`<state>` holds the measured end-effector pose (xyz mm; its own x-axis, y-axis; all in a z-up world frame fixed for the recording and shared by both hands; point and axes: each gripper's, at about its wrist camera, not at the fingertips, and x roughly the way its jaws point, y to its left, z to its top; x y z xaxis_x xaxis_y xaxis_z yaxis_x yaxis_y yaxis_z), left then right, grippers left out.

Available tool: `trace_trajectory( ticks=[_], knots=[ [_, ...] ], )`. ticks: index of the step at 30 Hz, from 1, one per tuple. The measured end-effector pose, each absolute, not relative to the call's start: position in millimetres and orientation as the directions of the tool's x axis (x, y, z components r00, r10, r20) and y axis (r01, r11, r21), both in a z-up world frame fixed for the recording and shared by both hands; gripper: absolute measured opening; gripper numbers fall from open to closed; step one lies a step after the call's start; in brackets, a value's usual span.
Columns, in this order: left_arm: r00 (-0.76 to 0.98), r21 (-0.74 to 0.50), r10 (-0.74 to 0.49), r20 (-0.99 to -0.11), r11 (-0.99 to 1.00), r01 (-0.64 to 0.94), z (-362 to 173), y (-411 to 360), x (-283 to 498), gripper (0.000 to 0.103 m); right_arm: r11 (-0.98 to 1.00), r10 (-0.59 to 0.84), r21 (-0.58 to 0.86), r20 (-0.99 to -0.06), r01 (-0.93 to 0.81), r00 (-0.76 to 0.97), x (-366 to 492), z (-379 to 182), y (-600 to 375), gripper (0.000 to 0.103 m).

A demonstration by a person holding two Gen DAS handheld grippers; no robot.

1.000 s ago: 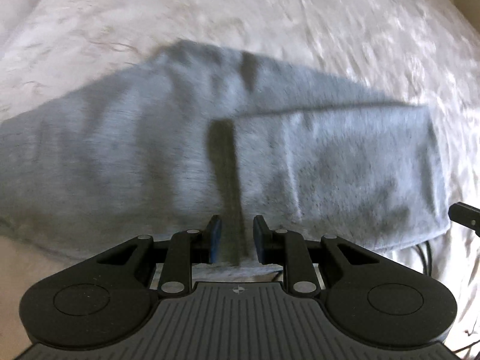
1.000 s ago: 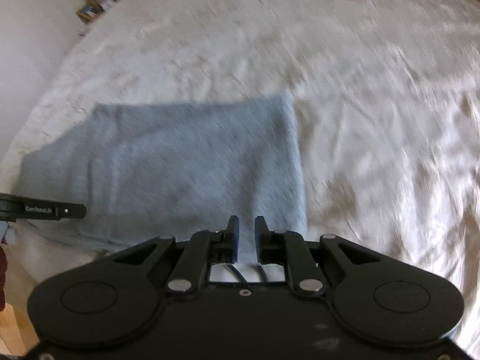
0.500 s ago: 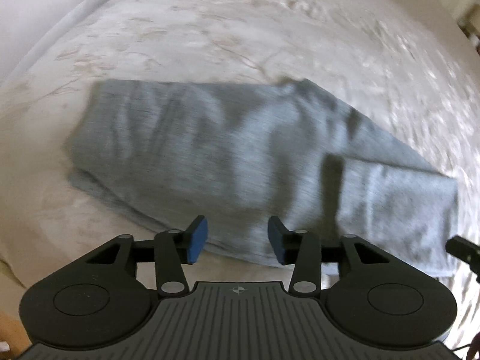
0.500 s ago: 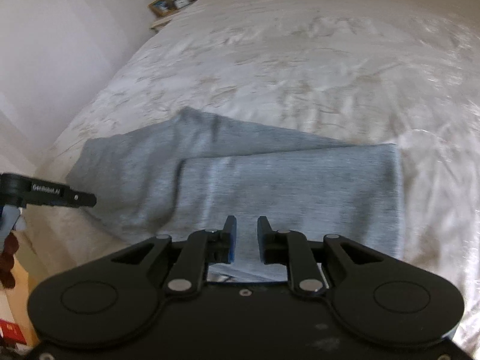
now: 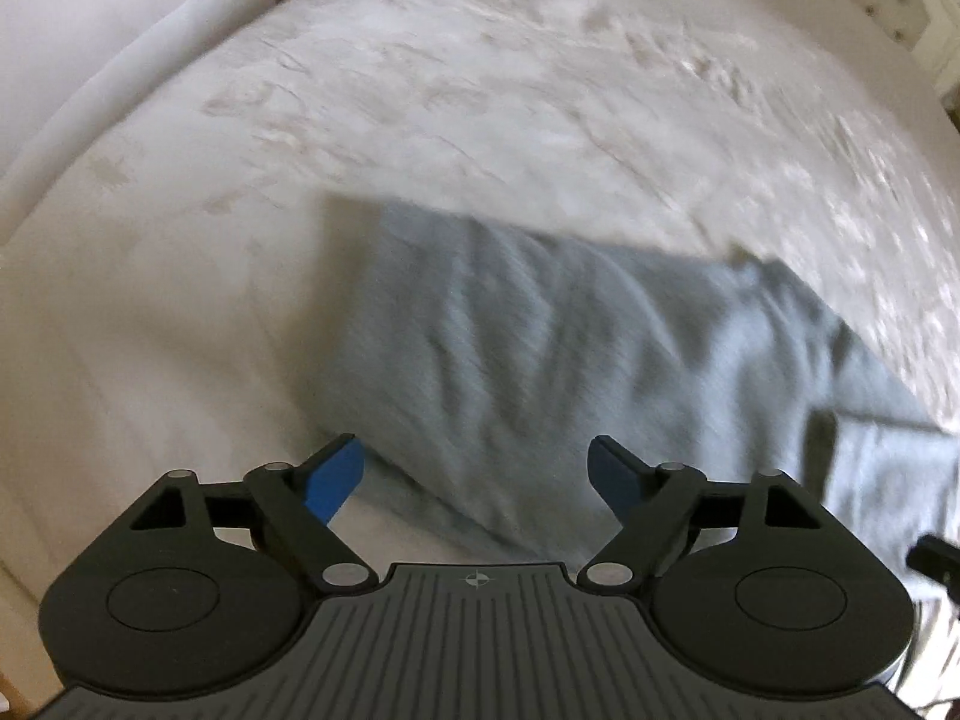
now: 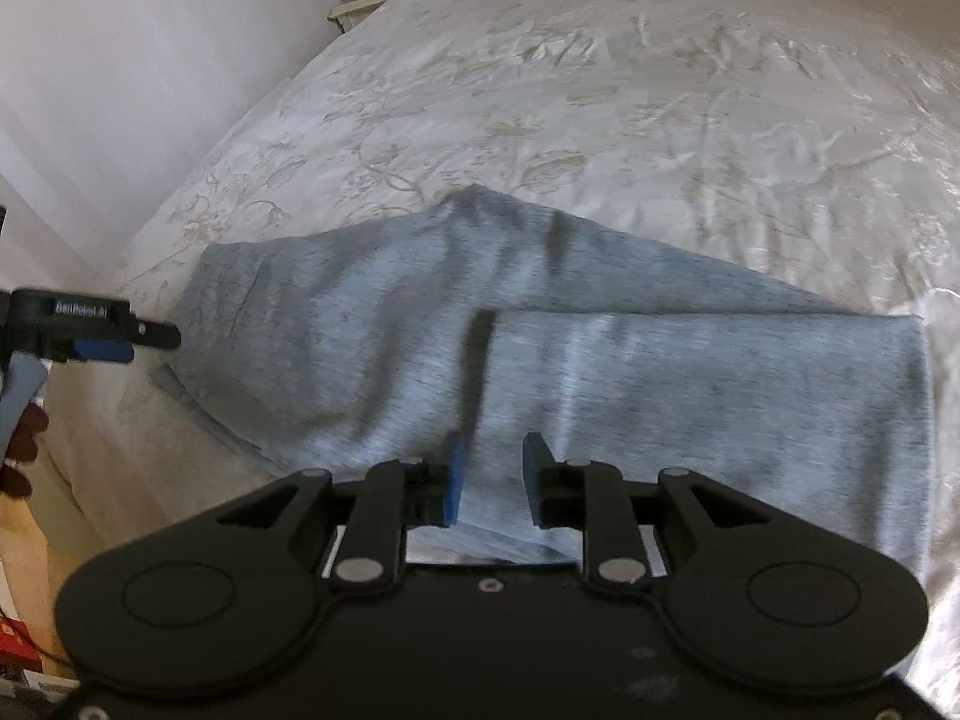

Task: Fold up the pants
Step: 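Grasp the pants edge with the left gripper and lift it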

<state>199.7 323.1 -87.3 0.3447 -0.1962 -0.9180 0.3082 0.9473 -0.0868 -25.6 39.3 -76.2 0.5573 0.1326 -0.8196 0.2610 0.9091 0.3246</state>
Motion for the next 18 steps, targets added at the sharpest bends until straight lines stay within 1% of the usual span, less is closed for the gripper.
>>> trace_trajectory(
  ticks=[2, 3, 6, 10, 12, 13, 14, 16, 18],
  knots=[
    [0.348, -0.096, -0.206, -0.914, 0.947, 0.308, -89, 333, 218, 0.092, 0.907, 0.125, 0.322, -0.822, 0.272, 0.556, -17, -75, 49, 0.025],
    [0.348, -0.101, -0.212, -0.913, 0.945, 0.311, -91, 337, 227, 0.093, 0.905, 0.121, 0.322, -0.823, 0.279, 0.555, -12, -75, 54, 0.025],
    [0.32, -0.114, -0.226, -0.92, 0.936, 0.333, -103, 343, 253, 0.093, 0.9, 0.103, 0.316, -0.824, 0.301, 0.557, -1, -73, 67, 0.025],
    [0.241, -0.147, -0.248, -0.938, 0.917, 0.371, -130, 345, 268, 0.094, 0.889, 0.085, 0.313, -0.831, 0.335, 0.55, 10, -73, 83, 0.025],
    [0.174, -0.179, -0.263, -0.949, 0.903, 0.39, -148, 342, 267, 0.094, 0.885, 0.072, 0.304, -0.838, 0.354, 0.541, 13, -75, 88, 0.026],
    [0.147, -0.194, -0.272, -0.951, 0.896, 0.4, -155, 341, 264, 0.097, 0.882, 0.067, 0.302, -0.841, 0.362, 0.537, 14, -76, 90, 0.026],
    [0.125, -0.204, -0.277, -0.953, 0.887, 0.414, -161, 339, 259, 0.103, 0.878, 0.064, 0.301, -0.844, 0.372, 0.533, 15, -77, 93, 0.026],
    [0.086, -0.224, -0.292, -0.952, 0.864, 0.451, -172, 334, 248, 0.102, 0.875, 0.059, 0.297, -0.849, 0.382, 0.525, 15, -79, 97, 0.026],
    [0.08, -0.217, -0.293, -0.953, 0.842, 0.494, -177, 328, 238, 0.102, 0.872, 0.055, 0.292, -0.856, 0.392, 0.515, 16, -81, 101, 0.026]
  ],
)
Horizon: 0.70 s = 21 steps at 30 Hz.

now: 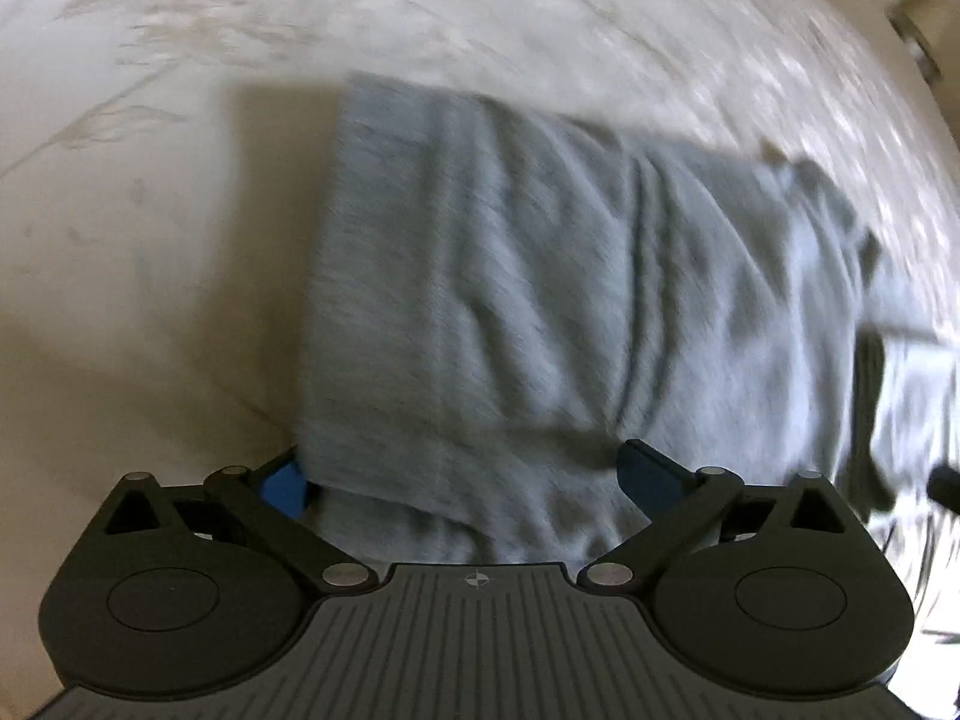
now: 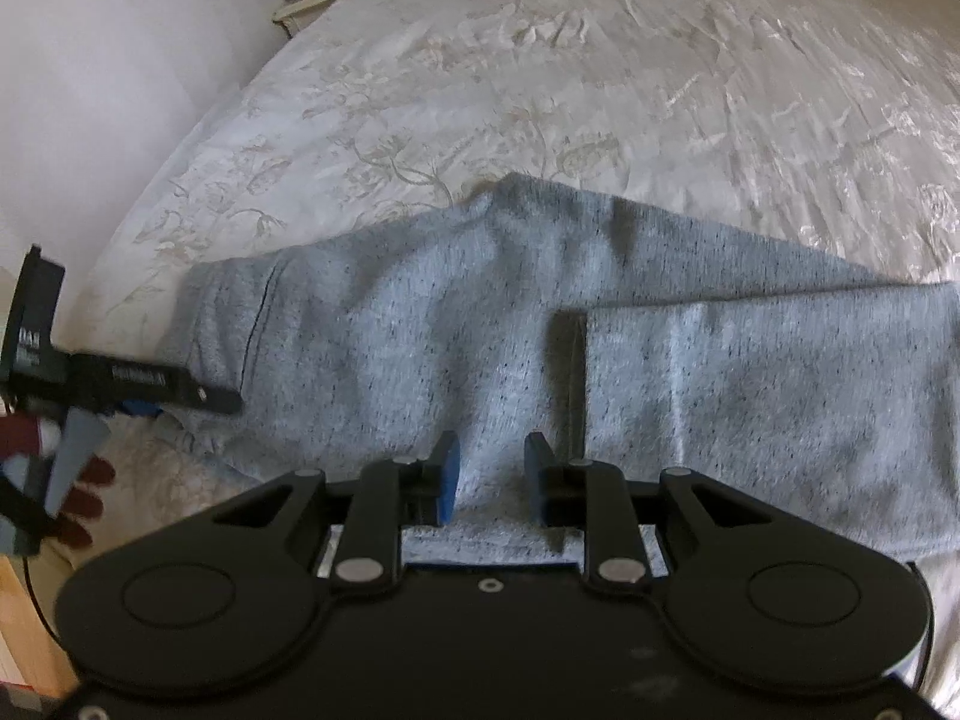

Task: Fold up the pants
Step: 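Grasp the pants edge with the left gripper and lift it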

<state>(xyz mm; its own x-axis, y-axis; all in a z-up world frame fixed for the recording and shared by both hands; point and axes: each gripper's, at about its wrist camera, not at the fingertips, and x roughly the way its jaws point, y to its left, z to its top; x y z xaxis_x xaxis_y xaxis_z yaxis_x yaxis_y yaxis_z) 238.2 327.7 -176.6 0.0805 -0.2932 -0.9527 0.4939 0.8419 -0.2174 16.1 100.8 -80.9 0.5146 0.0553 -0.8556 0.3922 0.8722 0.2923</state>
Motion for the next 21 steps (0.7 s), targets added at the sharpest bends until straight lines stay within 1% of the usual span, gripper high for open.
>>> trace_trajectory(
  ticks=[2, 6, 10, 13, 15, 16, 17, 18, 19, 20, 21],
  knots=[
    [0.088, -0.203, -0.286, -0.954, 0.835, 0.511, -179, 325, 238, 0.102, 0.869, 0.053, 0.29, -0.861, 0.401, 0.507, 17, -82, 103, 0.026],
    [0.047, -0.256, -0.315, -0.948, 0.84, 0.479, -183, 324, 255, 0.102, 0.863, 0.047, 0.288, -0.864, 0.414, 0.501, 25, -84, 105, 0.026],
    [0.053, -0.283, -0.343, -0.938, 0.845, 0.454, -183, 323, 264, 0.102, 0.857, 0.045, 0.29, -0.865, 0.425, 0.5, 40, -87, 99, 0.026],
    [0.073, -0.275, -0.335, -0.939, 0.863, 0.425, -182, 321, 262, 0.102, 0.859, 0.038, 0.284, -0.865, 0.426, 0.501, 57, -90, 91, 0.026],
    [0.096, -0.248, -0.319, -0.943, 0.865, 0.437, -180, 319, 257, 0.1, 0.858, 0.036, 0.285, -0.863, 0.426, 0.504, 71, -93, 84, 0.026],
    [0.11, -0.233, -0.31, -0.944, 0.866, 0.442, -179, 317, 254, 0.087, 0.853, 0.038, 0.293, -0.861, 0.432, 0.508, 87, -96, 76, 0.026],
    [0.12, -0.228, -0.312, -0.943, 0.862, 0.452, -175, 315, 251, 0.071, 0.853, 0.038, 0.293, -0.861, 0.432, 0.508, 87, -96, 76, 0.026],
    [0.122, -0.231, -0.322, -0.939, 0.853, 0.468, -171, 312, 248, 0.063, 0.852, 0.037, 0.294, -0.86, 0.434, 0.51, 96, -99, 71, 0.026],
    [0.132, -0.219, -0.318, -0.939, 0.848, 0.483, -167, 308, 244, 0.052, 0.852, 0.032, 0.291, -0.858, 0.435, 0.512, 105, -100, 67, 0.026],
    [0.154, -0.184, -0.295, -0.943, 0.849, 0.495, -162, 305, 241, 0.039, 0.854, 0.024, 0.286, -0.856, 0.435, 0.516, 114, -103, 63, 0.026],
    [0.168, -0.163, -0.28, -0.945, 0.85, 0.502, -159, 304, 239, 0.037, 0.855, 0.019, 0.281, -0.856, 0.436, 0.517, 124, -106, 58, 0.024]
  ],
)
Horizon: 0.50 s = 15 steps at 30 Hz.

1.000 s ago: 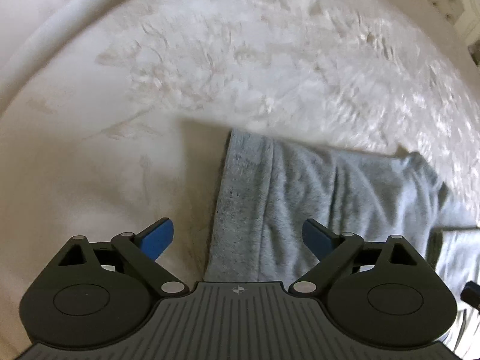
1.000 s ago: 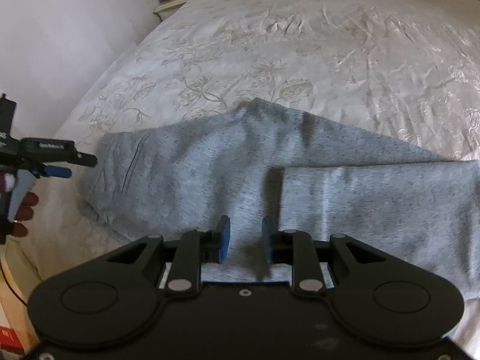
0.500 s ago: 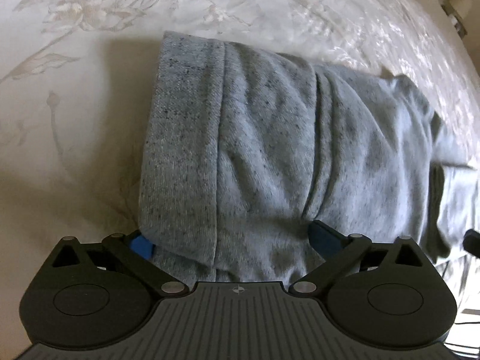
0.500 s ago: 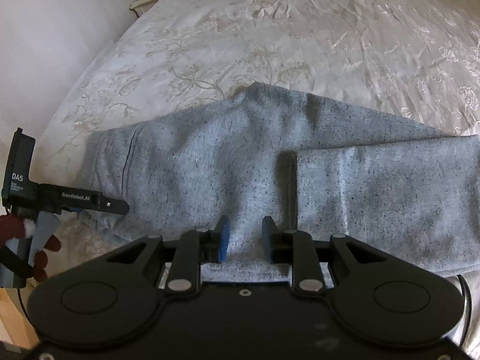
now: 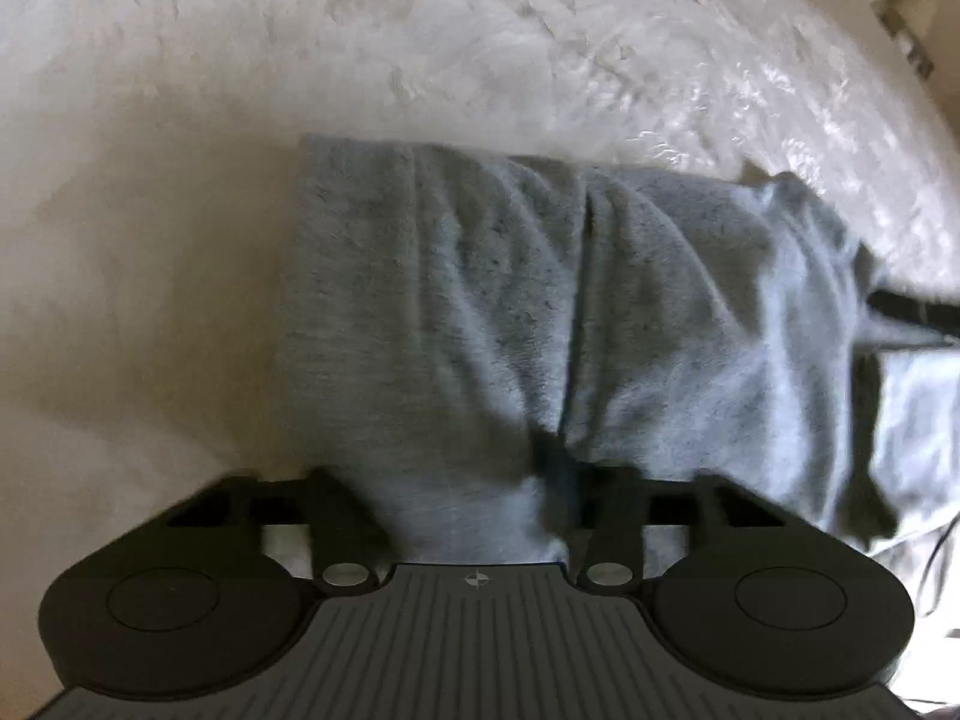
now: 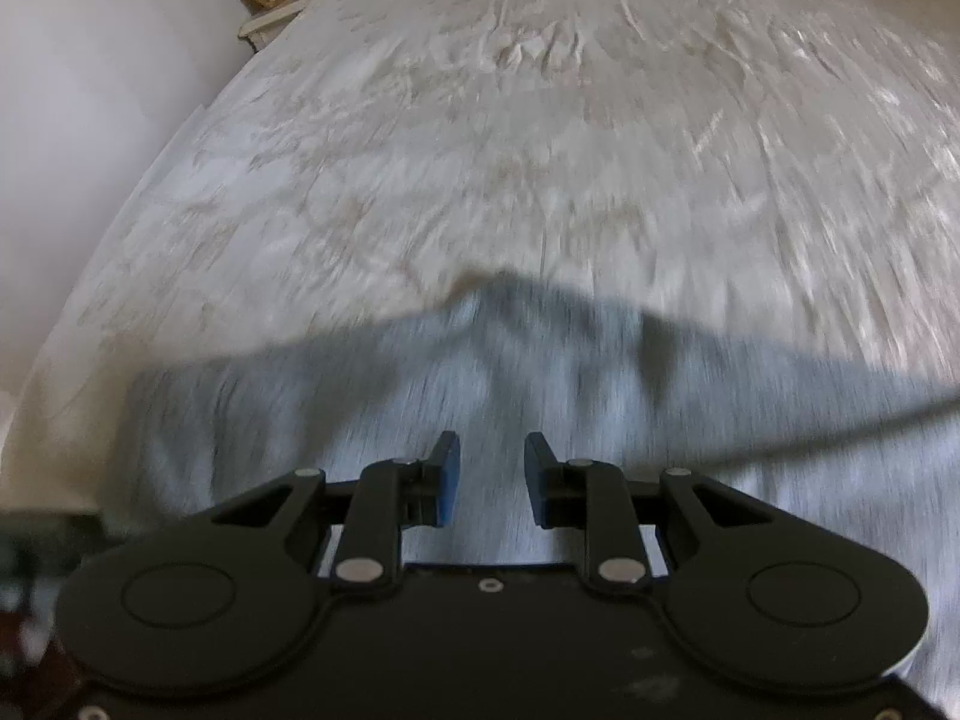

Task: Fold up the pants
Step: 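Grasp the pants edge with the left gripper and lift it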

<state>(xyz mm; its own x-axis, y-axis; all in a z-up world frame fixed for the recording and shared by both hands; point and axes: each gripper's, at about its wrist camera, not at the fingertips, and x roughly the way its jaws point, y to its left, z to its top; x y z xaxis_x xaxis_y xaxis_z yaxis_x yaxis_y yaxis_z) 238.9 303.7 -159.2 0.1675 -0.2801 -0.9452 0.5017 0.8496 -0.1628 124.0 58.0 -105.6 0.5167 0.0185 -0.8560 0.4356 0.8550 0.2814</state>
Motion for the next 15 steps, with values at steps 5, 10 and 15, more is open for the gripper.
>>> trace_trajectory(
  ticks=[5, 10, 15],
  knots=[
    [0.151, -0.22, -0.312, -0.938, 0.873, 0.436, -155, 313, 244, 0.031, 0.849, 0.003, 0.265, -0.867, 0.457, 0.497, 168, -127, 34, 0.01],
    [0.172, -0.202, -0.311, -0.935, 0.863, 0.462, -146, 314, 239, 0.029, 0.843, -0.018, 0.222, -0.899, 0.49, 0.438, 198, -157, 15, 0.006],
    [0.184, -0.208, -0.322, -0.929, 0.862, 0.462, -138, 316, 238, 0.028, 0.828, -0.027, 0.217, -0.906, 0.517, 0.423, 206, -166, 3, 0.005]
  ],
)
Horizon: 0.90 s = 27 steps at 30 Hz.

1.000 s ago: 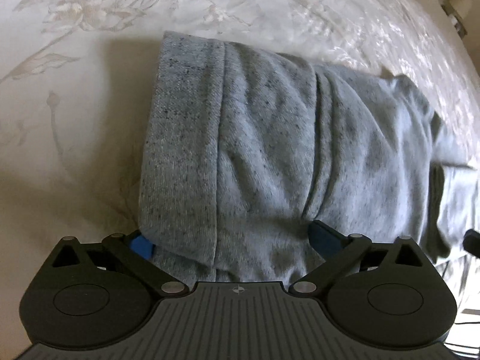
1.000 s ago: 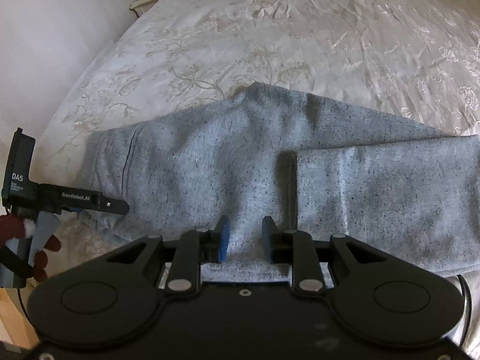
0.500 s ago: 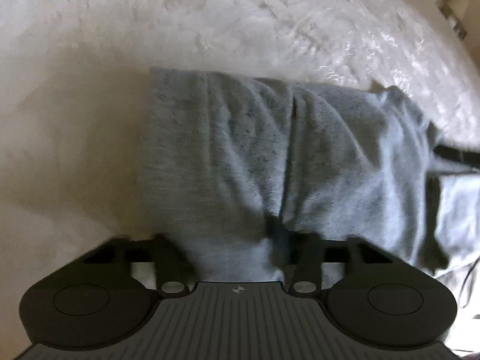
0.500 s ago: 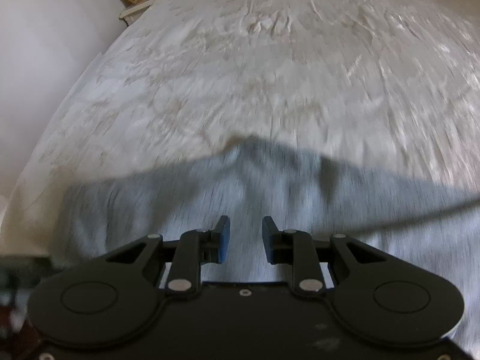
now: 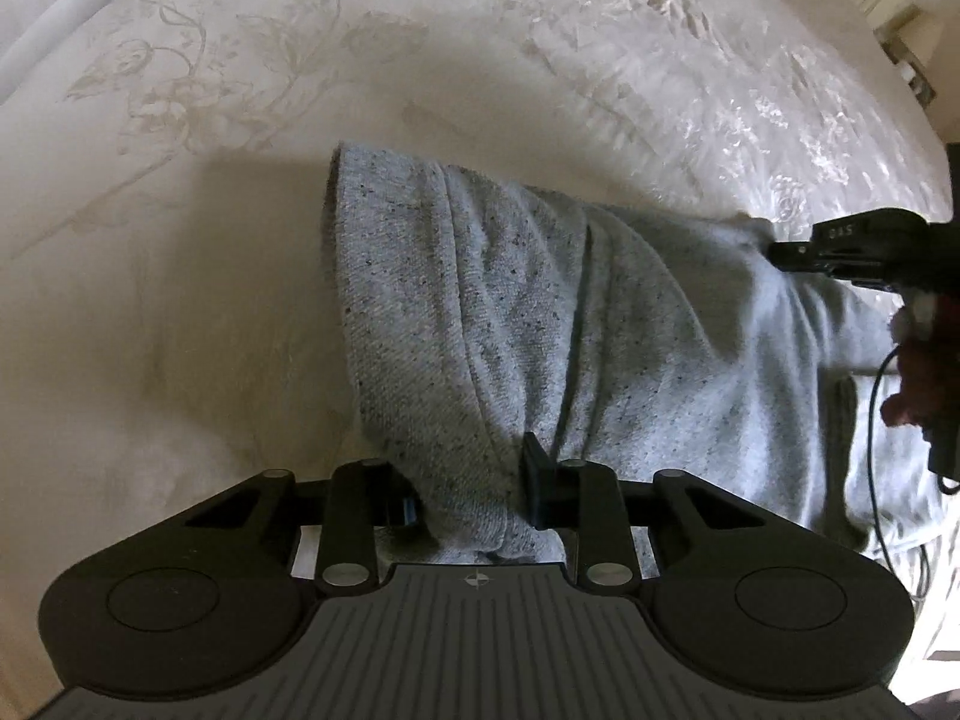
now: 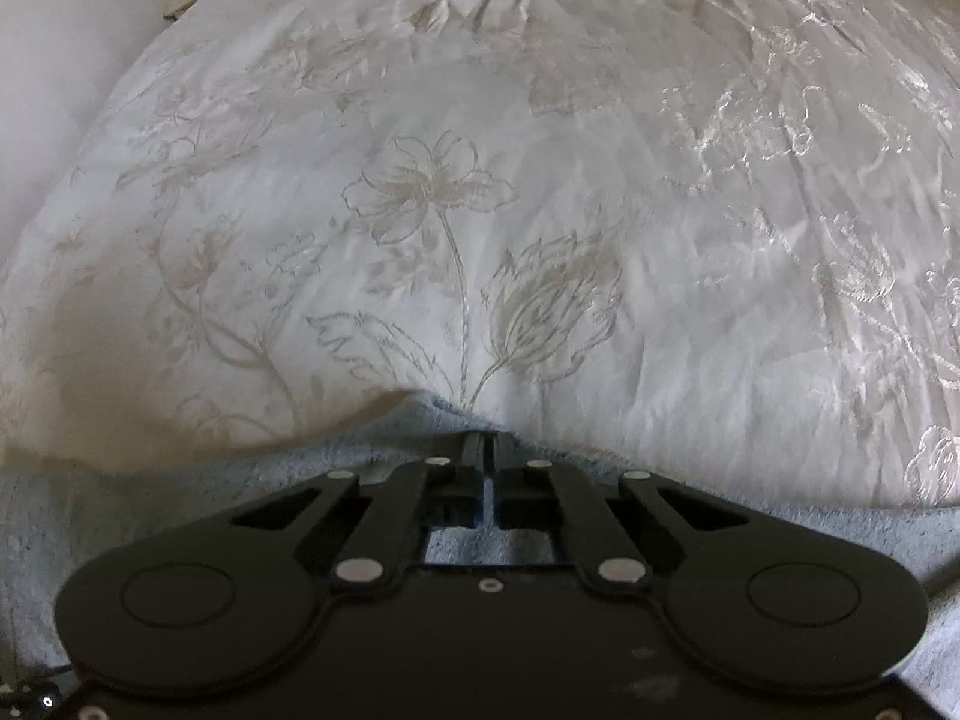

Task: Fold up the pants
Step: 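Grasp the pants edge with the left gripper and lift it, then fold the held edge with the left gripper over the pants and release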

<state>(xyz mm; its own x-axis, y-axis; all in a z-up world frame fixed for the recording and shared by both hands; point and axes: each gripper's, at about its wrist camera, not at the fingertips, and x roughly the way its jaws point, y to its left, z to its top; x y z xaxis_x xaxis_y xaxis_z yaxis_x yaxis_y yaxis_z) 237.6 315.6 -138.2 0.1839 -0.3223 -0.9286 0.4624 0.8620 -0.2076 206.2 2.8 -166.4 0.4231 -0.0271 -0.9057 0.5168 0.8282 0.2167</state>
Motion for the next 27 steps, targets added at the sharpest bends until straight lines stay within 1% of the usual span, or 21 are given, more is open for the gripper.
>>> trace_trajectory(
  ticks=[5, 10, 15, 18, 21, 27],
  knots=[
    [0.197, -0.224, -0.346, -0.917, 0.857, 0.463, -130, 318, 236, 0.028, 0.829, -0.016, 0.26, -0.874, 0.495, 0.486, 173, -138, 13, 0.006],
    [0.219, -0.237, -0.376, -0.9, 0.846, 0.478, -116, 321, 229, 0.028, 0.833, 0.025, 0.288, -0.872, 0.472, 0.489, 112, -120, 45, 0.007],
    [0.247, -0.249, -0.409, -0.879, 0.834, 0.493, -103, 320, 222, 0.027, 0.833, 0.085, 0.29, -0.908, 0.471, 0.41, 50, -139, 85, 0.007],
    [0.26, -0.249, -0.422, -0.869, 0.825, 0.508, -97, 316, 218, 0.027, 0.831, 0.128, 0.274, -0.941, 0.484, 0.313, 28, -166, 106, 0.007],
    [0.277, -0.244, -0.431, -0.859, 0.819, 0.519, -89, 311, 213, 0.027, 0.837, 0.114, 0.273, -0.934, 0.474, 0.337, 14, -163, 117, 0.007],
    [0.314, -0.245, -0.459, -0.831, 0.809, 0.535, -66, 299, 199, 0.026, 0.809, 0.077, 0.322, -0.887, 0.491, 0.455, -14, -131, 105, 0.007]
  ],
)
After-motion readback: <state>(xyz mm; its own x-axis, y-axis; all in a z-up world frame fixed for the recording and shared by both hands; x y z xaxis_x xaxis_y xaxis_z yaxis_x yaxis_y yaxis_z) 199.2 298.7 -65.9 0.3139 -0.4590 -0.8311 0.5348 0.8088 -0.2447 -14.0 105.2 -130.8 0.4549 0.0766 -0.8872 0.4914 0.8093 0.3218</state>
